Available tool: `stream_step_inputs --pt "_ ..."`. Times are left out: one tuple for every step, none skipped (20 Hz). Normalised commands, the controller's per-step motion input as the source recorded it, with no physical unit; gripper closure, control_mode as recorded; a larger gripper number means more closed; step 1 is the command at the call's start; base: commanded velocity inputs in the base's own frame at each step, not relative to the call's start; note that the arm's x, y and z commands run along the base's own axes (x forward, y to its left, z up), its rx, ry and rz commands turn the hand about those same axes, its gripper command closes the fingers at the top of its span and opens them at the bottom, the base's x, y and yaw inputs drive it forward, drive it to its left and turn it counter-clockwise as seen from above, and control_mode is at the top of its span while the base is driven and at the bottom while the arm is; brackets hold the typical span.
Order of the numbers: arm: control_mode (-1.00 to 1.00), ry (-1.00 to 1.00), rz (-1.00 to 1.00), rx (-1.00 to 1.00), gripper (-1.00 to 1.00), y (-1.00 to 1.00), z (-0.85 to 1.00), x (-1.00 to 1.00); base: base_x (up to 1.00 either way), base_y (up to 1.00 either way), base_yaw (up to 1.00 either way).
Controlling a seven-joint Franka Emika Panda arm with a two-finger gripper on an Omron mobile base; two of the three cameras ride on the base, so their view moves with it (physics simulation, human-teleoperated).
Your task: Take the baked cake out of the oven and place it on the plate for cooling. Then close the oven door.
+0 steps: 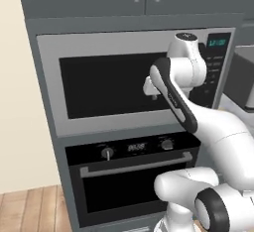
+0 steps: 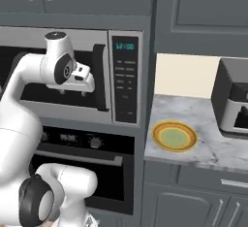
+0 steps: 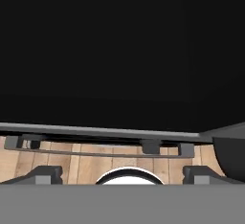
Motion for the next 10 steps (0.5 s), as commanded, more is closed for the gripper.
stream_step_inputs --pt "1.00 0.00 0.00 0.00 -1.00 0.00 0.00 0.00 -0.01 0.54 0.00" --pt "1.00 0.00 0.00 0.00 -1.00 0.00 0.00 0.00 0.00 0.54 0.00" --pt "1.00 0.00 0.00 0.00 -1.00 0.00 0.00 0.00 0.00 0.56 0.00" --pt "1.00 0.00 0.00 0.00 -1.00 0.00 0.00 0.00 0.00 0.54 0.02" --pt "1.00 0.00 0.00 0.00 -1.00 0.00 0.00 0.00 -0.03 0.43 0.01" --pt "1.00 0.00 0.00 0.00 -1.00 0.00 0.00 0.00 -0.32 0.06 0.01" --pt "1.00 0.00 0.00 0.00 -1.00 0.00 0.00 0.00 -0.44 -0.05 0.04" --pt "1.00 0.00 0.00 0.00 -1.00 0.00 0.00 0.00 -0.40 -0.20 0.04" --pt "1.00 0.00 0.00 0.00 -1.00 0.00 0.00 0.00 -0.51 -0.36 0.02" --pt "1.00 0.00 0.00 0.00 -1.00 0.00 0.00 0.00 -0.59 -0.40 0.02"
